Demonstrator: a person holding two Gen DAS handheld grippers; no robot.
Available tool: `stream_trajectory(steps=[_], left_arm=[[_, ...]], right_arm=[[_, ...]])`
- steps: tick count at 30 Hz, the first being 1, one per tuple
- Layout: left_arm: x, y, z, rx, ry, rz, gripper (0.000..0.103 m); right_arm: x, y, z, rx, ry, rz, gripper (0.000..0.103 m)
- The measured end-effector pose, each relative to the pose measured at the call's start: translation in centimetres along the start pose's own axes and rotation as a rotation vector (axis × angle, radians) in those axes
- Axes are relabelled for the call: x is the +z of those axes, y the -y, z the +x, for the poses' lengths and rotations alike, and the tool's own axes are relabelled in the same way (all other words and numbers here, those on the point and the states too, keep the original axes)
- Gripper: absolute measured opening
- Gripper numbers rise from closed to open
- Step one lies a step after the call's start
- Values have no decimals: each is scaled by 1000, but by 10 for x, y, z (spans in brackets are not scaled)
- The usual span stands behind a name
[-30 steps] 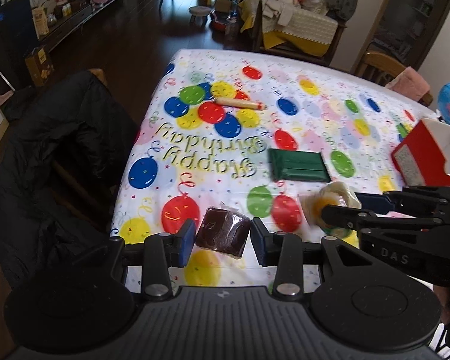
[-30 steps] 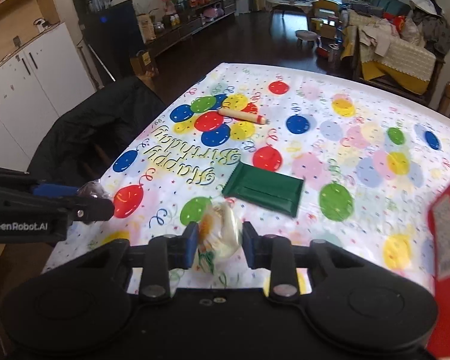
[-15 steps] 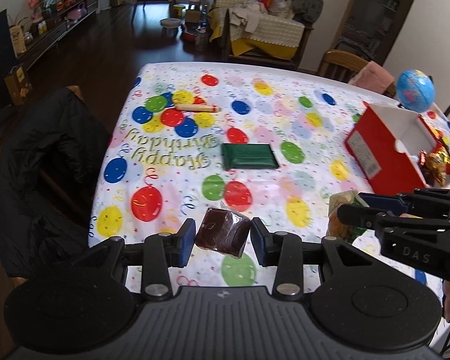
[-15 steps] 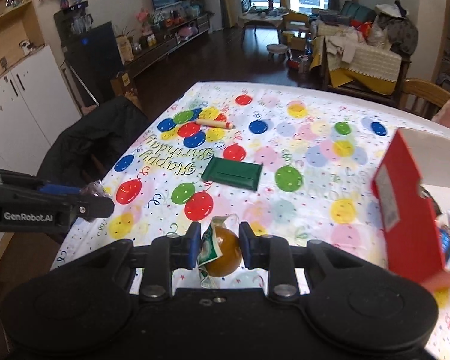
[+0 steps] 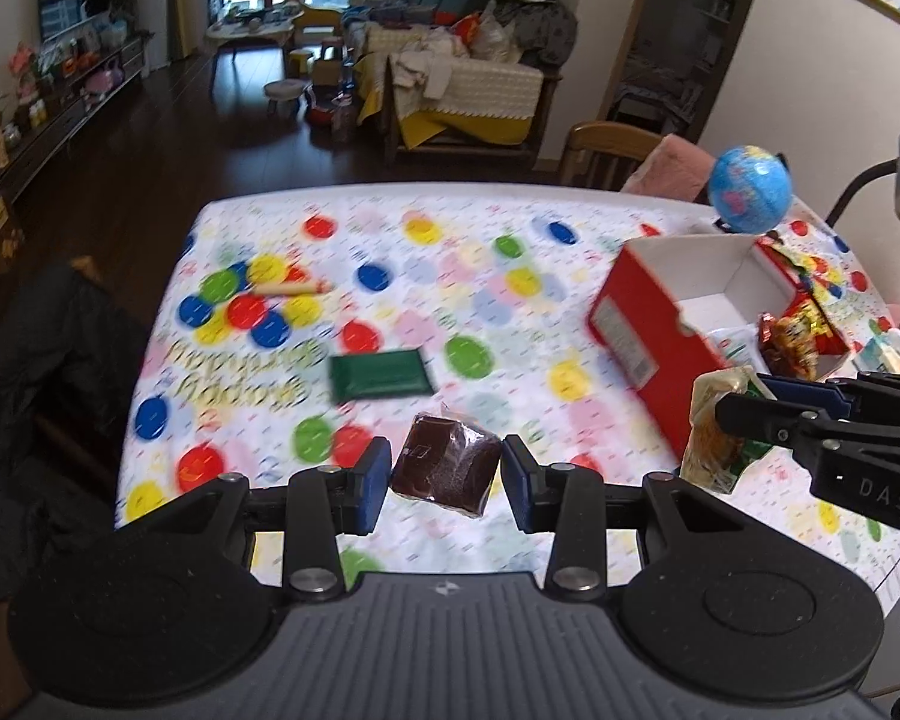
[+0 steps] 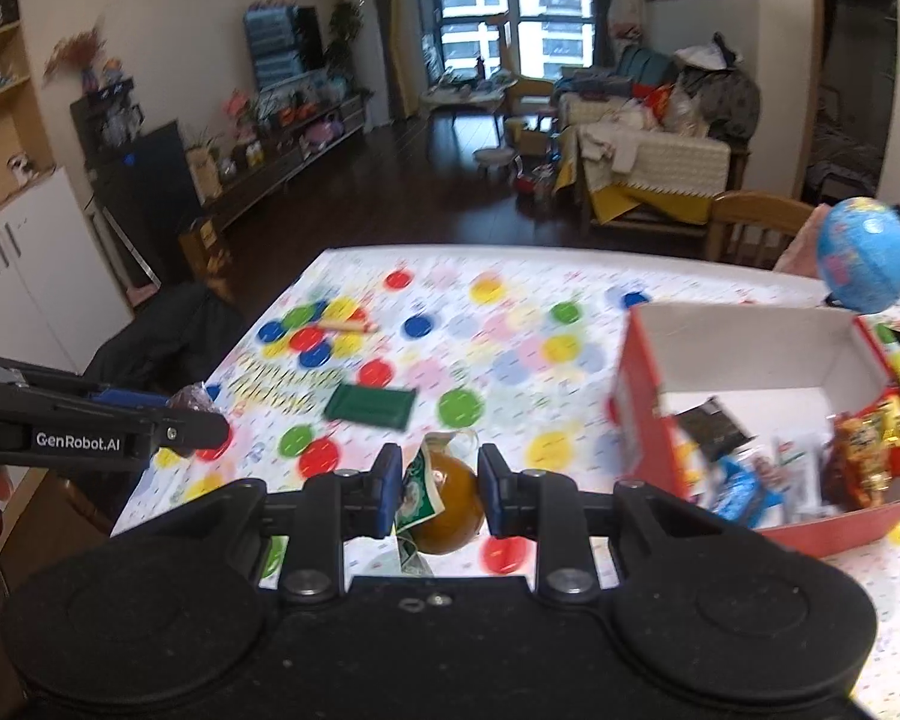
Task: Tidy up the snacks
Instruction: 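Carry both snacks over the red box and open both tools to drop them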
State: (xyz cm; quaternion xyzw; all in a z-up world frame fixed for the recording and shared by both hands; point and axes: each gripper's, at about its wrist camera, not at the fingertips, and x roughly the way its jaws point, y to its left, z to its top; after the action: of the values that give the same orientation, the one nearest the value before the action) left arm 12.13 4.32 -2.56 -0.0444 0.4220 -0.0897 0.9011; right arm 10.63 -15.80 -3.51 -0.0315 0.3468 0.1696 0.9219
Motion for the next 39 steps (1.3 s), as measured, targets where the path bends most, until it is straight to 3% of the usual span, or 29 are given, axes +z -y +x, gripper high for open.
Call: stream_trajectory(steps=[10,22,33,39], left_arm=[[38,95,33,-32,10,64,39],[69,186,97,-46,-33,109,39],[71,237,153,-24,-99,172,39],[67,257,184,-20,-139,222,39]], right_arm=[[12,87,-18,-26,40,47,25],[13,190,-4,-69,33,111,25],[-7,246,15,-55,-3,177,25],[-17,258,27,-38,-33,180,25]])
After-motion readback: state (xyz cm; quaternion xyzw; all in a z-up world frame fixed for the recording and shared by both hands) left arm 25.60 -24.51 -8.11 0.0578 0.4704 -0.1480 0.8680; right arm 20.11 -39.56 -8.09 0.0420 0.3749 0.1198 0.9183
